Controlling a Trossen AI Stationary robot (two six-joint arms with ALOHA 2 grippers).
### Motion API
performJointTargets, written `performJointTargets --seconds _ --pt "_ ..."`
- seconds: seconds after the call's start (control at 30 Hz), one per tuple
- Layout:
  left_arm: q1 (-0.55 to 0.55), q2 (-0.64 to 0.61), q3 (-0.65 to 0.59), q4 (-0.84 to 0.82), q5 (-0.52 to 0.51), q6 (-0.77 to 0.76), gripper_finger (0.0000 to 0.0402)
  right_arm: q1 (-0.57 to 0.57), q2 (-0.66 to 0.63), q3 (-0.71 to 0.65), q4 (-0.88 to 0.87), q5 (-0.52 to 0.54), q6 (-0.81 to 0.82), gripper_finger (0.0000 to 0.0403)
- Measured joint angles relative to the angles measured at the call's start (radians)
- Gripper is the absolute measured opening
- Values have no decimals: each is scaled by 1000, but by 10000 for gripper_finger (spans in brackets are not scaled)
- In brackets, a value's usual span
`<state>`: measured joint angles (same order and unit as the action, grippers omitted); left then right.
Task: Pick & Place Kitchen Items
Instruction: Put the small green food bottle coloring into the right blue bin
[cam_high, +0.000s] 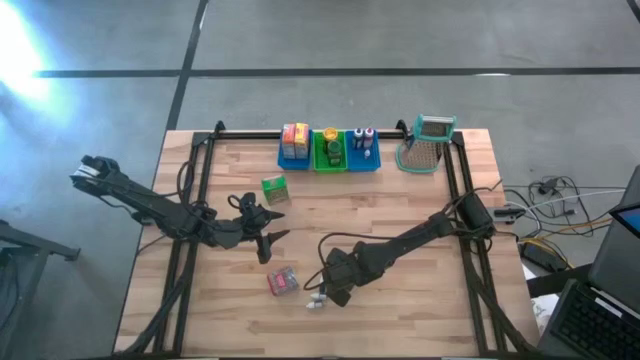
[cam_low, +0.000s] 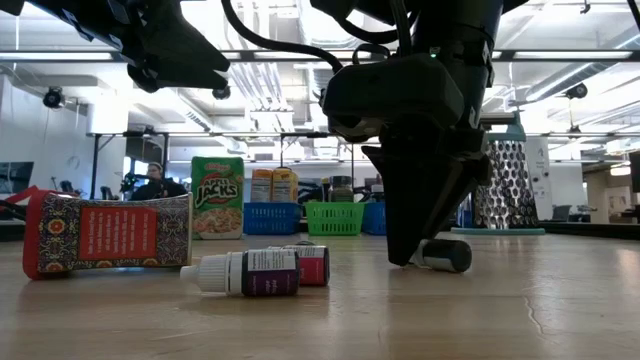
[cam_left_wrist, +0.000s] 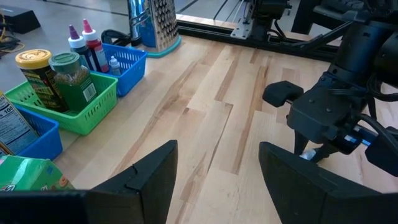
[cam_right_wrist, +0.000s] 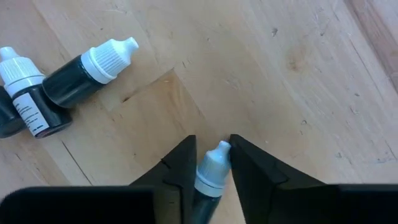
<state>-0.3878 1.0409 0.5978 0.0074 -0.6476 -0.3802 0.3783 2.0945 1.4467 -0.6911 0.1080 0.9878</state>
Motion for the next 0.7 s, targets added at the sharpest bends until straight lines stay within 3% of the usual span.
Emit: performJointTargets --seconds 0.4,0.53,0.7 --pt "0 0 -14 0 0 -22 232 1 0 0 15 -15 -31 11" --pt "0 0 -13 1 0 -23 232 -1 -4 0 13 -61 -222 17" --pt "0 0 -14 8 0 -38 232 -15 -57 29 -125 -58 -213 40"
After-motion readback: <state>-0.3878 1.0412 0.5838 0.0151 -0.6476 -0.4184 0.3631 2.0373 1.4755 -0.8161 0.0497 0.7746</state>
